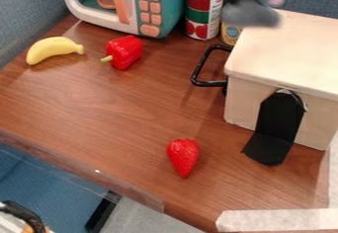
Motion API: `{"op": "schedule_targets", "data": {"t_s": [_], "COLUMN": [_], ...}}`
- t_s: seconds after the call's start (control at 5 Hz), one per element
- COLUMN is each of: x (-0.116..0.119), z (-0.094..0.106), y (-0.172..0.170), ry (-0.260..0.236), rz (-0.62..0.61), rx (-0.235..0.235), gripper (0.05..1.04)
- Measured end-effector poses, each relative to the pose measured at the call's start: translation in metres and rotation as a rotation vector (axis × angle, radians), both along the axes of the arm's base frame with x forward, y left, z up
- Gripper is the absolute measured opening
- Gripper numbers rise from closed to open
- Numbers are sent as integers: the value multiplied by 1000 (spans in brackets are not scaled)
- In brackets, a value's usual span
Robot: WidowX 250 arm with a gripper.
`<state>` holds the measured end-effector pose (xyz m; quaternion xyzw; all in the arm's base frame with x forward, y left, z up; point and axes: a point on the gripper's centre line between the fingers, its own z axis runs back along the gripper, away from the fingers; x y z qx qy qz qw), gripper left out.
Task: Put the gray rabbit on top of the drawer
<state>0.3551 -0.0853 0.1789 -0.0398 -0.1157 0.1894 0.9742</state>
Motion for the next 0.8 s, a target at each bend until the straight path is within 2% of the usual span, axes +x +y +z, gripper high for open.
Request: {"op": "schedule_targets", "data": {"t_s": [0.2,0.4,0.6,0.8], "x": [17,27,30,33], "z": [-28,-40,-40,-40], "y": [-48,-65,-61,-57], "ry": [5,7,0,-8], "rz": [-83,-107,-87,-75], "rx": [33,54,59,47], "gripper": [474,474,550,850]}}
